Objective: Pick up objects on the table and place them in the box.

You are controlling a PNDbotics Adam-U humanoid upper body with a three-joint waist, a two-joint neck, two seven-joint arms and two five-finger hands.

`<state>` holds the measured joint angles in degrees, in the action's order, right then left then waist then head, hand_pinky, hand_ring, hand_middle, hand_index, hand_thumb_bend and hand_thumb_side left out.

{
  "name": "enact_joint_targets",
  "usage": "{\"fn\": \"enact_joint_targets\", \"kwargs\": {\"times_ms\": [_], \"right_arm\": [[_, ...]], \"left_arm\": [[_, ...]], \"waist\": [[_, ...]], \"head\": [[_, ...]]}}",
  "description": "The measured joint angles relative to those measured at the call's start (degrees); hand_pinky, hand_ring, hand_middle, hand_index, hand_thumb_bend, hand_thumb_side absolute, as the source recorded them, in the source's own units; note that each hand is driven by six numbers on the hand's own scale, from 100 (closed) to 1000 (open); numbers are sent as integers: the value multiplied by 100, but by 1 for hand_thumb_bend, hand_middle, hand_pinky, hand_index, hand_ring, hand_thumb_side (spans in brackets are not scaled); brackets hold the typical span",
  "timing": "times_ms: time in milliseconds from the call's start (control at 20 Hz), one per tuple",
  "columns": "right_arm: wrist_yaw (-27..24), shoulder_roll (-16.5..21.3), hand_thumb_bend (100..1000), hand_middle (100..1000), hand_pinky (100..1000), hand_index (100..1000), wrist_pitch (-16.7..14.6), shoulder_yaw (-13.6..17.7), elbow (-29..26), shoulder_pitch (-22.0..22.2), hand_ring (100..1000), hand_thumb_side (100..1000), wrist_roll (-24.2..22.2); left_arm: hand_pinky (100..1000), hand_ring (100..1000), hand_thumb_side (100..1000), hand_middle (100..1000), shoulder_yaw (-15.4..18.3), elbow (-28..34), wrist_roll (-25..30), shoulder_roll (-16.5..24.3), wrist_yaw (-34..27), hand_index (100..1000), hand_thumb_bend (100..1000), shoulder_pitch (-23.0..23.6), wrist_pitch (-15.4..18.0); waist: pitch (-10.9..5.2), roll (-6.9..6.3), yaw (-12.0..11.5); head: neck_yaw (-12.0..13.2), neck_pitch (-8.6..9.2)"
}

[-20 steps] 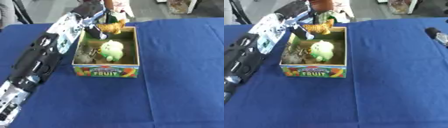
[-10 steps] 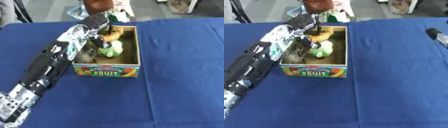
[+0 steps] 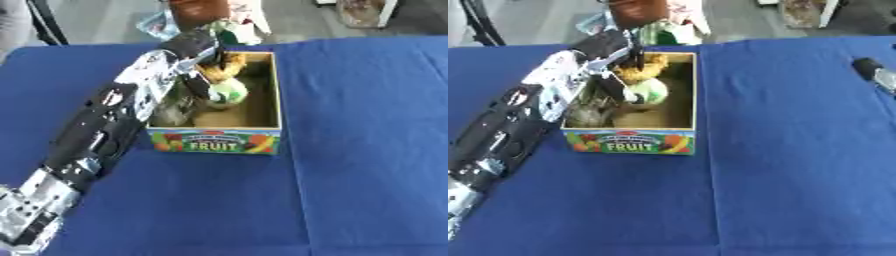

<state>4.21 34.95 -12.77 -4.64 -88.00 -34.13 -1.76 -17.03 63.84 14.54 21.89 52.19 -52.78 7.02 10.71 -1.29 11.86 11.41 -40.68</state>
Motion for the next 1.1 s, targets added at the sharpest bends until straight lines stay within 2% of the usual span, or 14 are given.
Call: {"fn": "enact_joint_targets", "kwargs": {"times_ms": [100,150,250,450,600,750,1050,1100], "right_arm": [[0,0,553,720,594,858,2,0,2,3,711,280,-4],[0,0,553,720,594,858,4,0,3,5,711,279,-7],[0,0,553,720,594,859,6,0,14,7,711,280,-12],[0,0,553,720,594,859,13,0,34,22,711,280,-24],[0,0,553,720,594,859,15,2,38,44,711,280,-26],[0,0,553,719,594,859,16,4,54,86,711,279,-24],[0,0,551,719,592,858,8,39,68,103,711,280,-2],[-1,0,550,718,591,858,6,41,68,118,710,279,11]], "left_arm": [[676,639,124,599,16,145,47,44,-134,719,801,84,-23],[696,666,159,626,28,222,81,71,-210,738,810,142,-33],[732,716,308,691,62,410,148,147,-365,768,880,216,-57],[730,716,360,698,222,947,153,387,-700,779,916,376,-72],[680,655,293,644,444,1396,-18,634,-978,745,866,565,-131],[659,626,239,619,814,1856,-267,876,-1256,723,845,862,-299],[629,598,146,593,1638,2802,-840,1141,-1838,691,814,1735,-789],[617,589,109,585,1742,2956,-935,1141,-1936,689,805,1890,-878]], "waist": [[0,0,-17],[0,0,-31],[0,0,-56],[-1,0,-91],[-6,1,-151],[-16,5,-236],[-16,30,-382],[-14,32,-398]], "head": [[-3,0],[-7,0],[-20,0],[-56,0],[-101,0],[-139,0],[-189,43],[-191,45]]}}
